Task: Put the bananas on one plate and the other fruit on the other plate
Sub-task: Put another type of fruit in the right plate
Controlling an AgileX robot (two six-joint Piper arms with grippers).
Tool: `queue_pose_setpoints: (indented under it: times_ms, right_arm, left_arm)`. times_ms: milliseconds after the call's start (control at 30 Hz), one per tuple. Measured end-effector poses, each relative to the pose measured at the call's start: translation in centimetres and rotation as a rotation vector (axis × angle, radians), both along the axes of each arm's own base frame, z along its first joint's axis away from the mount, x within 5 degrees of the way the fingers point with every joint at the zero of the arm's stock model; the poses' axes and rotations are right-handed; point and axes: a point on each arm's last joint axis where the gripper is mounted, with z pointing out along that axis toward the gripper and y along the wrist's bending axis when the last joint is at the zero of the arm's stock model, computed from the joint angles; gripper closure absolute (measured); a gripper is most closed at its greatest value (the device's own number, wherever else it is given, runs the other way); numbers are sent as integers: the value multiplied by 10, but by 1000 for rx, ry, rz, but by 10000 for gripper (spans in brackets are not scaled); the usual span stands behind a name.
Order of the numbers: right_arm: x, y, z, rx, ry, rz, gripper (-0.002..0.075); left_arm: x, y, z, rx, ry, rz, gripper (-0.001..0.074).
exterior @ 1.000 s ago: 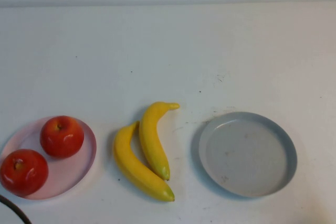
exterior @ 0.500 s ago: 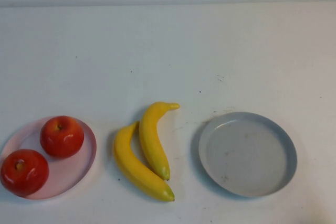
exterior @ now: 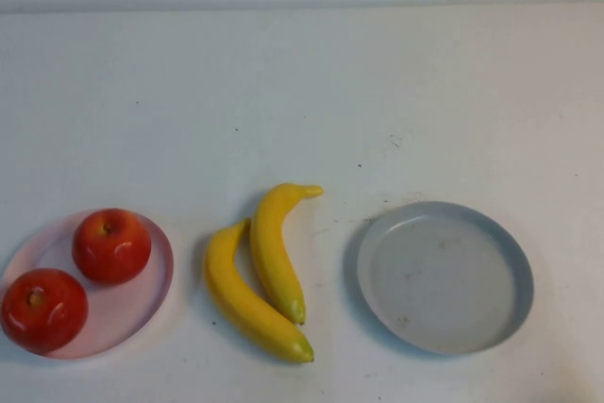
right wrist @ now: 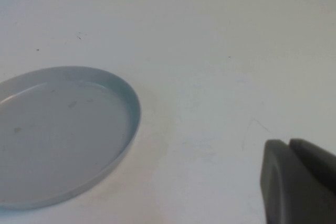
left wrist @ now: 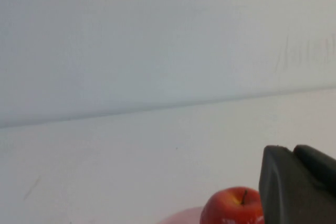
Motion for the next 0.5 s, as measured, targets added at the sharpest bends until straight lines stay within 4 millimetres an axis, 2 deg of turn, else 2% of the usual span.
queue_pose_setpoints:
  times_ms: [100,233,500]
  right_arm:
    - [0,0,0,0,0,0,743]
    - [0,0,0,0,0,0,743]
    - [0,0,0,0,0,0,743]
  left_arm:
    - [3,0,-15,4,30,3,733]
    - [3,-1,-22,31,100,-7,733]
    - [-1,-3,-46,118,347,-35,733]
